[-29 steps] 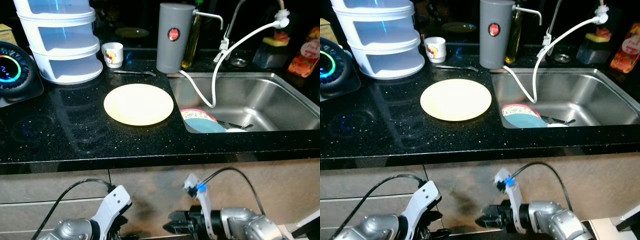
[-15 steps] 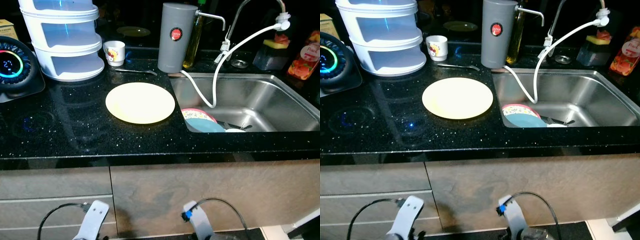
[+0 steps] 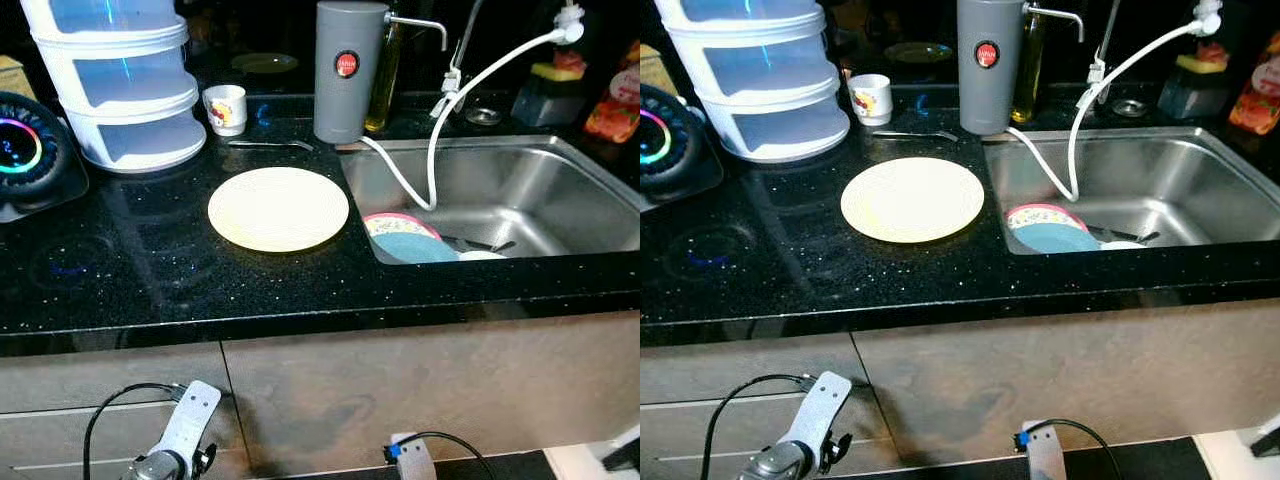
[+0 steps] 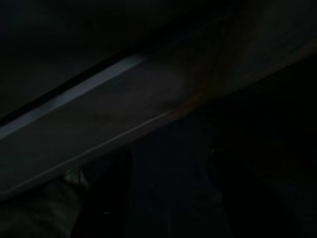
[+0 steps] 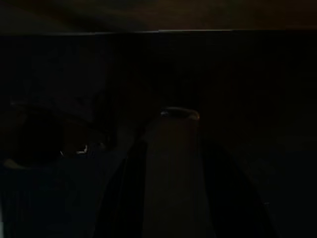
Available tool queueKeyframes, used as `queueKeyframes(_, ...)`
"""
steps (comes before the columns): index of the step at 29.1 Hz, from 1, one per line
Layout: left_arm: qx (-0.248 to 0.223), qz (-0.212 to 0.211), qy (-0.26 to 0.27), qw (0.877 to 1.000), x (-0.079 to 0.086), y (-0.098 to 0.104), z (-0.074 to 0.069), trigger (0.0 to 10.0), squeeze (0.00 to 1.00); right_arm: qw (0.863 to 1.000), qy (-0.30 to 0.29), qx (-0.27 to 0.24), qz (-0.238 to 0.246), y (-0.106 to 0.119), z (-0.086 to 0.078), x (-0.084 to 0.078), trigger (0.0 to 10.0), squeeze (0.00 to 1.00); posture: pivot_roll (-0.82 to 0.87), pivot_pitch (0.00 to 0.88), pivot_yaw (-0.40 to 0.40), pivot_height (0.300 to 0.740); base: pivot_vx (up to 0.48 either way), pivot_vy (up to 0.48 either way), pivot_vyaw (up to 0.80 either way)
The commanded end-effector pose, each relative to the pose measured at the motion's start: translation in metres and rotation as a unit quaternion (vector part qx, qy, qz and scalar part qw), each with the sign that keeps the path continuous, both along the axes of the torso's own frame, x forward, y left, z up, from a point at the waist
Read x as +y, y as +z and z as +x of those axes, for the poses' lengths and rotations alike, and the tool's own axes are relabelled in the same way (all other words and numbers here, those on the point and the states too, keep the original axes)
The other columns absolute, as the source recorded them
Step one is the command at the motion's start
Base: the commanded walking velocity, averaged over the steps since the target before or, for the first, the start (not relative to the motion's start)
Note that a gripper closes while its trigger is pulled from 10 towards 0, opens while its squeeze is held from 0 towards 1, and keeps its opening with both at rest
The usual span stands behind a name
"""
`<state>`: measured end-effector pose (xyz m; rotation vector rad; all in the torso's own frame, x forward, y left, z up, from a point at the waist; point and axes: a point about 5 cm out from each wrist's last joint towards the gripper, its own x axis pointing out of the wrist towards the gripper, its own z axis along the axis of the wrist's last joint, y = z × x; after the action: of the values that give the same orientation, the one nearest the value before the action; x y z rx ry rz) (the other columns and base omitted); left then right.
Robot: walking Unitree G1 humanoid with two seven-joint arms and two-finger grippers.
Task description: Kitchen organization
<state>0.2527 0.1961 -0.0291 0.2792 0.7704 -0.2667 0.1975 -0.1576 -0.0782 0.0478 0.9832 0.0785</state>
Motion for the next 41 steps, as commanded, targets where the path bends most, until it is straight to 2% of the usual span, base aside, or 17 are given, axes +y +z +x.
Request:
queueKeyframes(1, 0.013, 0.001, 0.005, 1.0, 0.005, -0.004, -0.004, 10.0, 0.0, 1.0, -0.015, 0.017, 0.003, -0.006, -0.012, 0.001, 10.0, 0.0, 0.07, 0.118, 0.09, 0.74, 0.0, 0.0, 0.0)
queueKeyframes(5, 0.023, -0.006, 0.025, 0.999, 0.009, -0.008, -0.008, 10.0, 0.0, 1.0, -0.015, 0.016, 0.004, -0.008, -0.014, 0.004, 10.0, 0.0, 0.06, 0.128, 0.101, 0.74, 0.0, 0.0, 0.0)
queueKeyframes(6, 0.033, -0.006, 0.03, 0.999, 0.01, -0.013, -0.015, 10.0, 0.0, 1.0, -0.014, 0.016, 0.003, -0.008, -0.015, 0.005, 10.0, 0.0, 0.05, 0.132, 0.1, 0.74, 0.0, 0.0, 0.0)
queueKeyframes(12, 0.043, -0.03, 0.058, 0.997, 0.005, -0.023, -0.027, 10.0, 0.0, 1.0, -0.004, 0.016, -0.009, -0.009, -0.017, 0.003, 10.0, 0.0, 0.04, 0.119, 0.1, 0.74, 0.0, 0.0, 0.0)
queueKeyframes(15, 0.051, -0.045, 0.073, 0.995, 0.0, -0.028, -0.033, 10.0, 0.0, 1.0, -0.005, 0.015, -0.013, -0.01, -0.018, -0.001, 10.0, 0.0, 0.03, 0.107, 0.101, 0.74, 0.0, 0.0, 0.0)
queueKeyframes(17, 0.075, -0.057, 0.091, 0.991, -0.008, -0.037, -0.044, 10.0, 0.0, 1.0, -0.008, 0.013, -0.024, -0.009, -0.017, -0.006, 10.0, 0.0, 0.01, 0.098, 0.1, 0.74, 0.0, 0.0, 0.0)
queueKeyframes(20, 0.088, -0.065, 0.095, 0.989, -0.014, -0.042, -0.05, 10.0, 0.0, 1.0, -0.013, 0.01, -0.027, -0.008, -0.016, -0.008, 10.0, 0.0, 0.01, 0.097, 0.101, 0.74, 0.0, 0.0, 0.0)
queueKeyframes(21, 0.096, -0.07, 0.097, 0.988, -0.018, -0.044, -0.054, 10.0, 0.0, 0.999, -0.016, 0.009, -0.029, -0.008, -0.015, -0.011, 10.0, 0.0, 0.0, 0.107, 0.095, 0.74, 0.0, 0.0, 0.0)
queueKeyframes(22, 0.098, -0.078, 0.085, 0.988, -0.026, -0.046, -0.056, 10.0, 0.0, 0.999, -0.028, 0.008, -0.025, -0.008, -0.014, -0.012, 10.0, 0.0, 0.01, 0.116, 0.052, 0.74, 0.0, 0.0, 0.0)
queueKeyframes(24, 0.094, -0.08, 0.07, 0.99, -0.031, -0.046, -0.056, 10.0, 0.0, 0.999, -0.033, 0.011, -0.02, -0.008, -0.014, -0.01, 10.0, 0.0, 0.01, 0.111, 0.057, 0.74, 0.0, 0.0, 0.0)
queueKeyframes(25, 0.092, -0.086, 0.08, 0.989, -0.034, -0.047, -0.057, 10.0, 0.0, 0.999, -0.025, 0.012, -0.021, -0.008, -0.014, -0.006, 10.0, 0.0, 0.0, 0.119, 0.076, 0.74, 0.0, 0.0, 0.0)
queueKeyframes(28, 0.103, -0.074, 0.079, 0.989, -0.037, -0.051, -0.064, 10.0, 0.0, 1.0, -0.022, 0.017, -0.014, -0.009, -0.015, 0.0, 10.0, 0.0, 0.0, 0.108, 0.053, 0.74, 0.0, 0.0, 0.0)
queueKeyframes(30, 0.104, -0.069, 0.074, 0.989, -0.037, -0.052, -0.065, 10.0, 0.0, 1.0, -0.018, 0.018, -0.011, -0.009, -0.016, 0.002, 10.0, 0.0, 0.0, 0.108, 0.053, 0.74, 0.0, 0.0, 0.0)
queueKeyframes(34, 0.078, -0.089, 0.109, 0.987, -0.033, -0.049, -0.061, 10.0, 0.0, 1.0, 0.0, 0.026, -0.002, -0.011, -0.019, 0.005, 10.0, 0.0, 0.0, 0.099, 0.035, 0.74, 0.0, 0.0, 0.0)
queueKeyframes(38, 0.059, -0.074, 0.096, 0.991, -0.03, -0.047, -0.057, 10.0, 0.0, 0.999, -0.04, 0.02, 0.017, -0.01, -0.017, -0.001, 10.0, 0.0, 0.02, 0.096, 0.023, 0.74, 0.0, 0.0, 0.0)
queueKeyframes(41, 0.051, -0.059, 0.084, 0.993, -0.025, -0.044, -0.054, 10.0, 0.0, 0.999, -0.036, 0.02, 0.012, -0.01, -0.017, -0.002, 10.0, 0.0, 0.03, 0.09, 0.023, 0.74, 0.0, 0.0, 0.0)
